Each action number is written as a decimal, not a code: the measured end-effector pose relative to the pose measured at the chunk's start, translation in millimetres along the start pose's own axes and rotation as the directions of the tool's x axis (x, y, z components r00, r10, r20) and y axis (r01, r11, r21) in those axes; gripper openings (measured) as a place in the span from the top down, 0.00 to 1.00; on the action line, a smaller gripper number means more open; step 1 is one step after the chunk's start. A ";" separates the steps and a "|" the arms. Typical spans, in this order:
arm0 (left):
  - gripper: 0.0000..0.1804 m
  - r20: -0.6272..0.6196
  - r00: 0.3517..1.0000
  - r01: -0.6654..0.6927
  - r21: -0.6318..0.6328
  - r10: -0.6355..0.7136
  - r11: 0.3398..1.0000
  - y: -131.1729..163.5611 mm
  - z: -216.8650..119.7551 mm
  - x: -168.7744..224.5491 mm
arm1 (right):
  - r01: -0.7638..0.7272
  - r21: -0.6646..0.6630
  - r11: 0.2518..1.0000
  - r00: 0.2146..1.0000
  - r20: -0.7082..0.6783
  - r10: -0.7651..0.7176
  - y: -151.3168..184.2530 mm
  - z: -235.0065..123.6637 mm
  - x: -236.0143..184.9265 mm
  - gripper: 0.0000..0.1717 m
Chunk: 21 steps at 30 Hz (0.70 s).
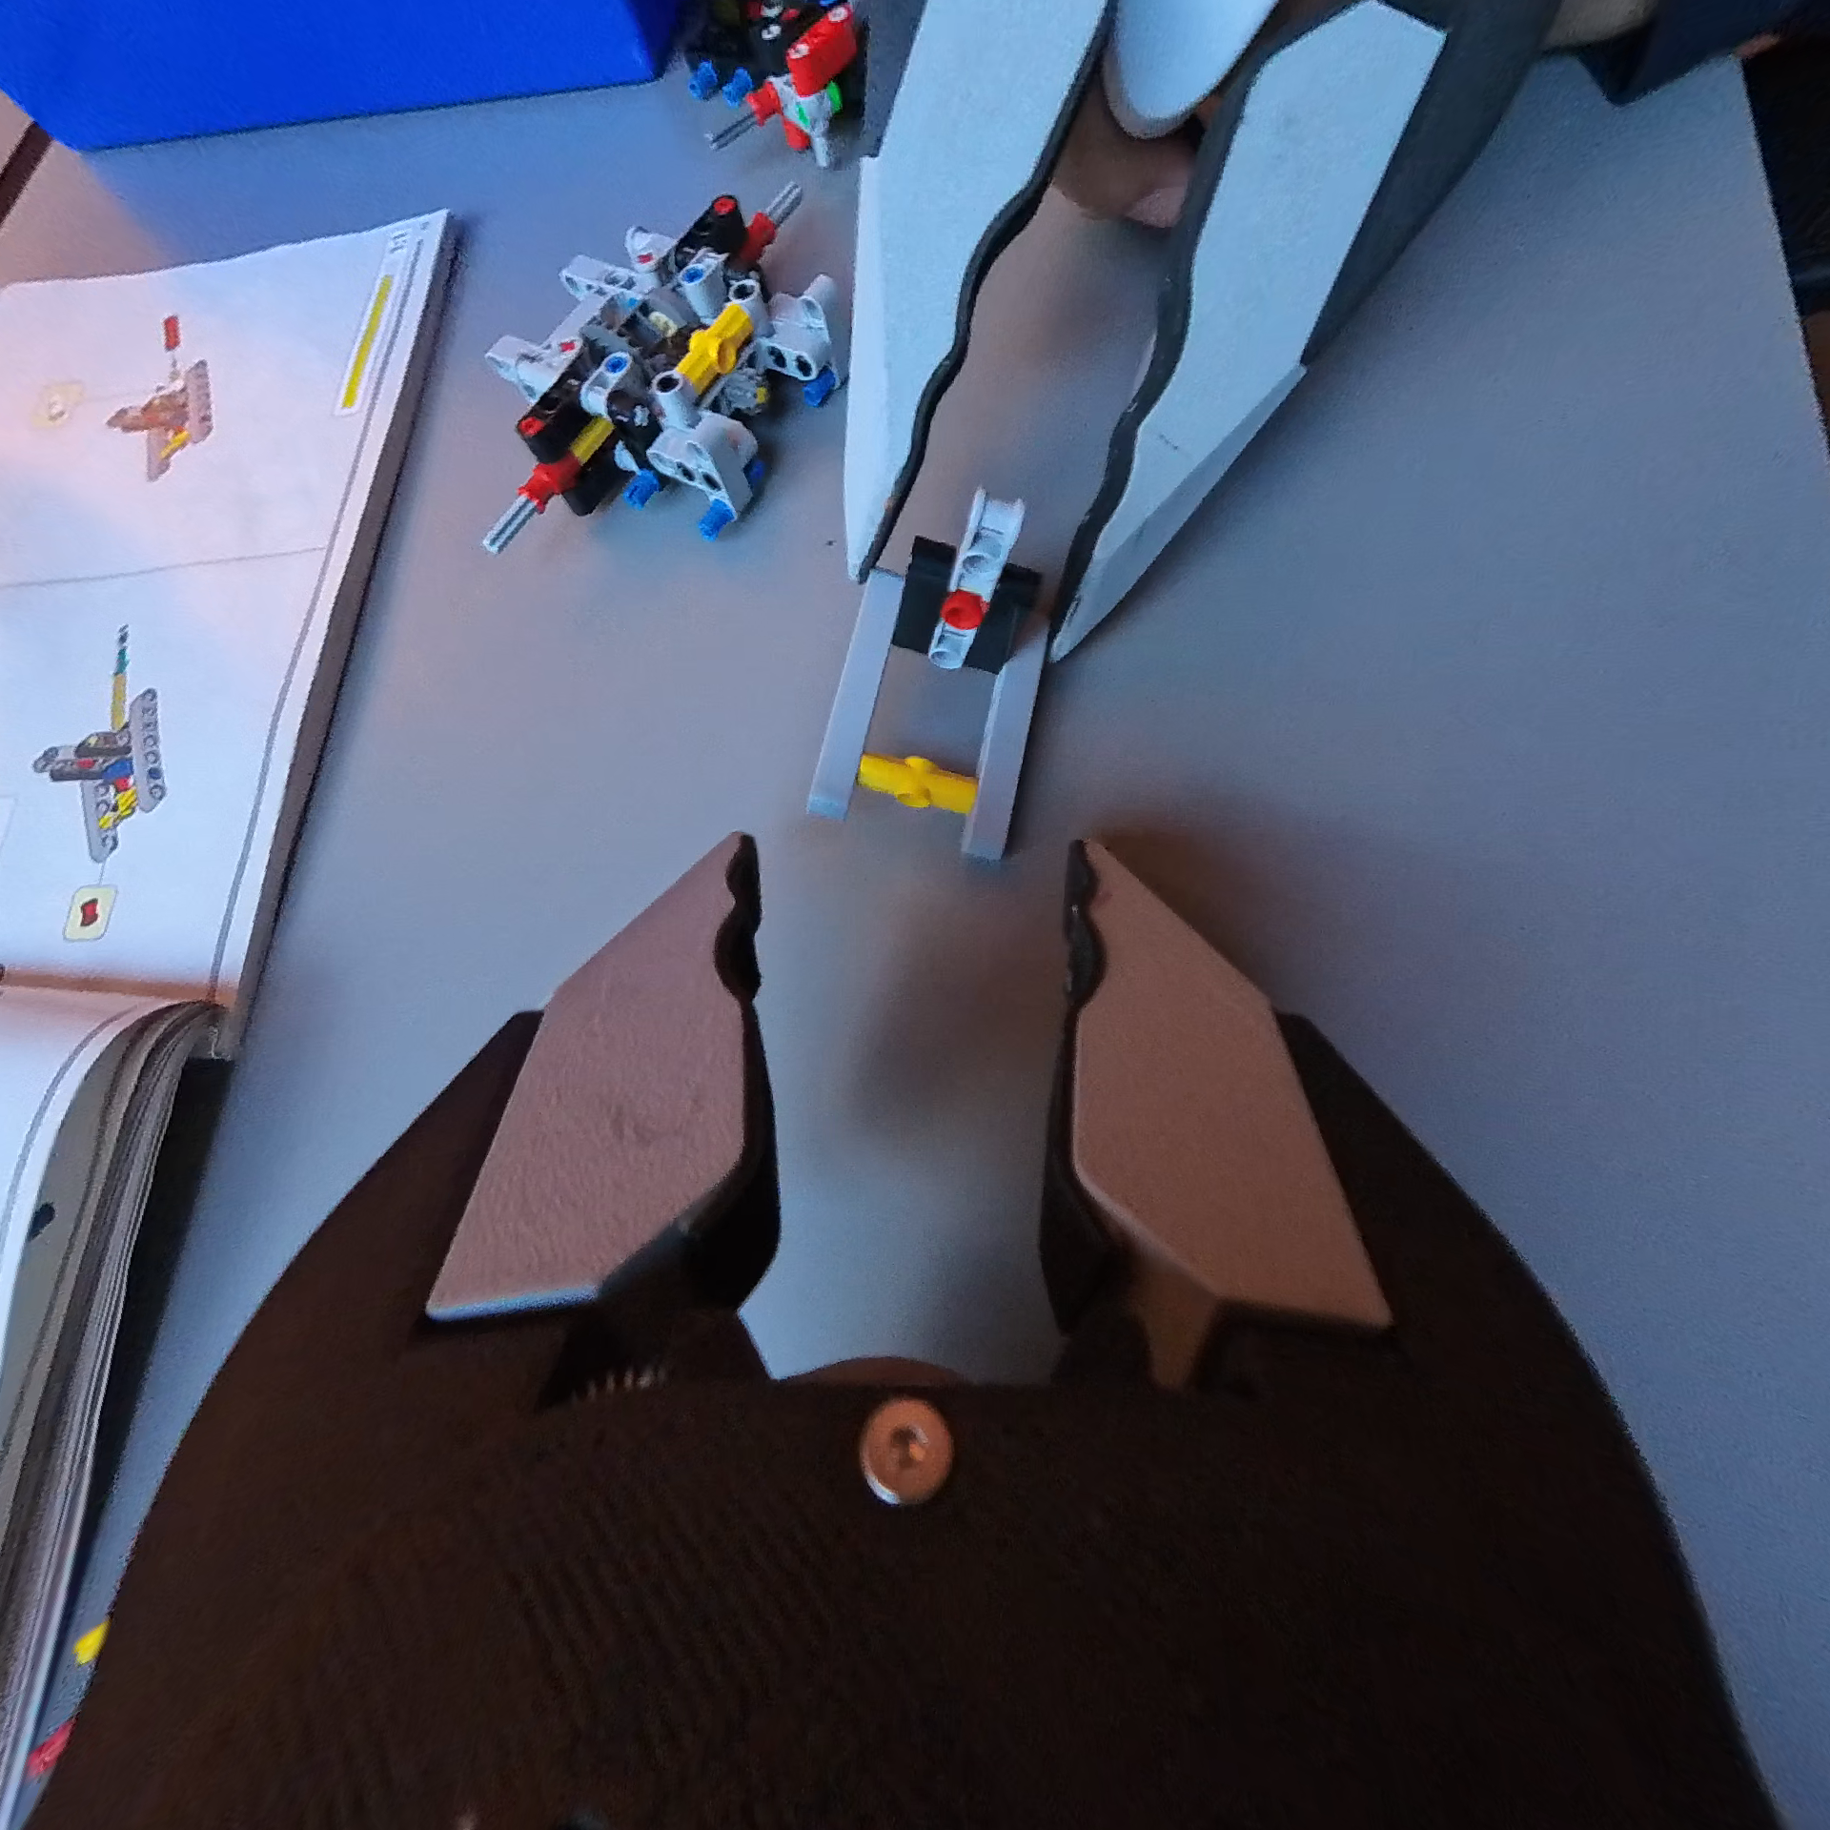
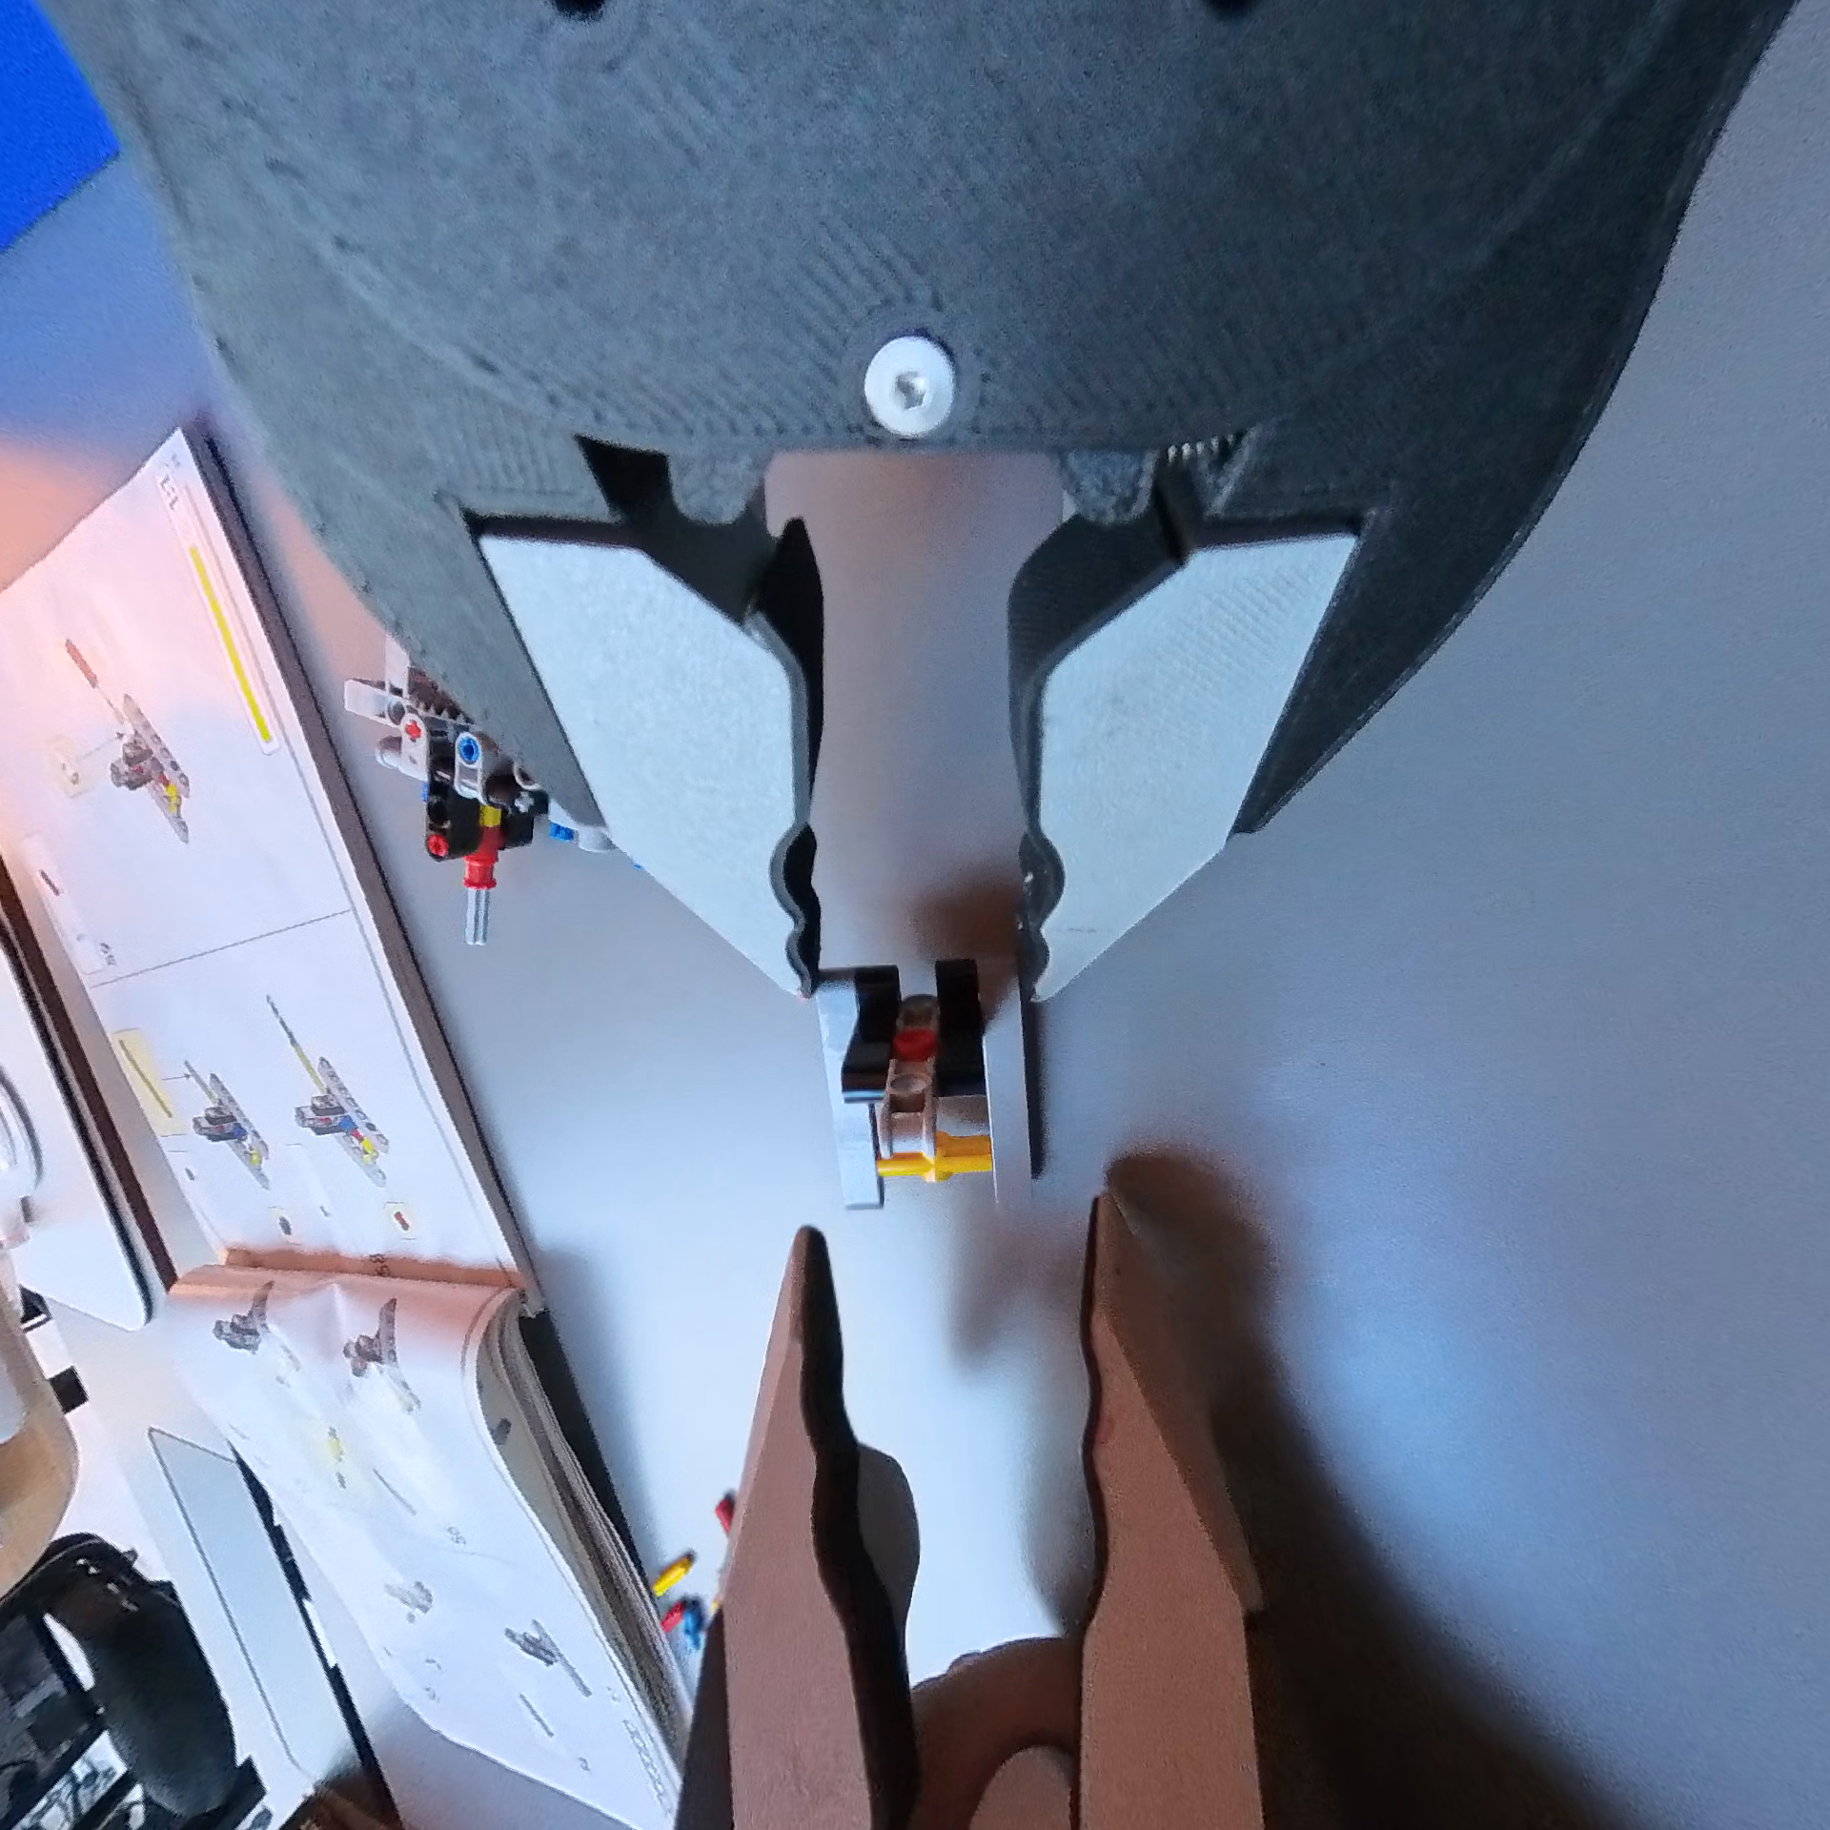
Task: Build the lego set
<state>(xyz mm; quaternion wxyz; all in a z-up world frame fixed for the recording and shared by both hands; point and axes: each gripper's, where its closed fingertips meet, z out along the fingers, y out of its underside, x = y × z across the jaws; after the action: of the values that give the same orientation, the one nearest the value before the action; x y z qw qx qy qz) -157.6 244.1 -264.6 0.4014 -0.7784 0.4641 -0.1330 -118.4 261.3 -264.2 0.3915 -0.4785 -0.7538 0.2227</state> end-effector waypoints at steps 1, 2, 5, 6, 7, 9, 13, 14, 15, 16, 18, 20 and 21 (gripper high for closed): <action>0.67 0.001 1.000 0.013 0.004 -0.013 1.000 -0.1 -0.7 -1.9 | -0.006 -0.005 1.000 1.000 -0.005 0.006 1.1 0.4 1.7 0.79; 0.67 0.001 1.000 0.024 0.007 -0.024 1.000 -0.2 -1.0 -3.1 | -0.017 -0.009 1.000 1.000 -0.004 0.017 2.1 0.8 2.8 0.79; 0.67 0.015 0.999 0.041 -0.007 -0.040 0.999 1.8 0.3 -6.6 | -0.063 -0.020 0.998 0.998 0.019 0.063 4.5 2.5 3.6 0.79; 0.67 0.025 0.999 0.043 -0.016 -0.043 0.999 2.9 1.1 -8.0 | -0.084 -0.027 0.996 0.996 0.028 0.085 5.5 2.9 3.9 0.79; 0.68 0.040 0.998 0.049 -0.025 -0.047 0.999 4.3 1.8 -10.2 | -0.101 -0.032 0.994 0.994 0.031 0.102 6.4 2.9 4.7 0.79; 0.69 0.059 0.997 0.054 -0.033 -0.052 0.998 5.4 2.3 -12.9 | -0.117 -0.034 0.993 0.992 0.034 0.118 7.3 3.2 5.8 0.79; 0.72 0.139 0.989 0.059 -0.007 -0.058 0.998 2.8 -1.1 -24.5 | -0.156 -0.032 0.987 0.985 0.072 0.158 7.4 3.0 5.6 0.78; 0.72 0.159 0.985 0.060 0.004 -0.060 0.998 1.6 -2.7 -27.5 | -0.162 -0.020 0.987 0.983 0.079 0.163 6.0 2.0 5.9 0.78; 0.72 0.178 0.982 0.062 0.018 -0.064 0.998 0.1 -4.5 -30.9 | -0.170 -0.005 0.985 0.982 0.084 0.170 4.4 0.7 6.6 0.79; 0.73 0.193 0.979 0.067 0.032 -0.072 0.997 -1.2 -6.3 -33.8 | -0.181 0.012 0.983 0.979 0.095 0.179 2.4 -0.8 6.9 0.78; 0.74 0.212 0.973 0.082 0.062 -0.094 0.995 -3.7 -9.9 -38.8 | -0.214 0.035 0.976 0.972 0.113 0.208 0.1 -3.1 9.0 0.78; 0.74 0.226 0.967 0.100 0.085 -0.117 0.991 -5.2 -12.6 -43.5 | -0.245 0.042 0.969 0.963 0.128 0.238 -0.3 -4.1 11.3 0.78; 0.74 0.232 0.965 0.106 0.094 -0.125 0.990 -5.9 -13.6 -45.3 | -0.252 0.050 0.967 0.961 0.130 0.243 -1.1 -4.8 12.5 0.78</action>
<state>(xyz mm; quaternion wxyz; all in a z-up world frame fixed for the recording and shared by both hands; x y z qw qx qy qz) -186.0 276.3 -244.0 0.4767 -0.7975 0.3608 -0.0808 -118.1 271.9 -255.8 0.3293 -0.5411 -0.7028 0.3238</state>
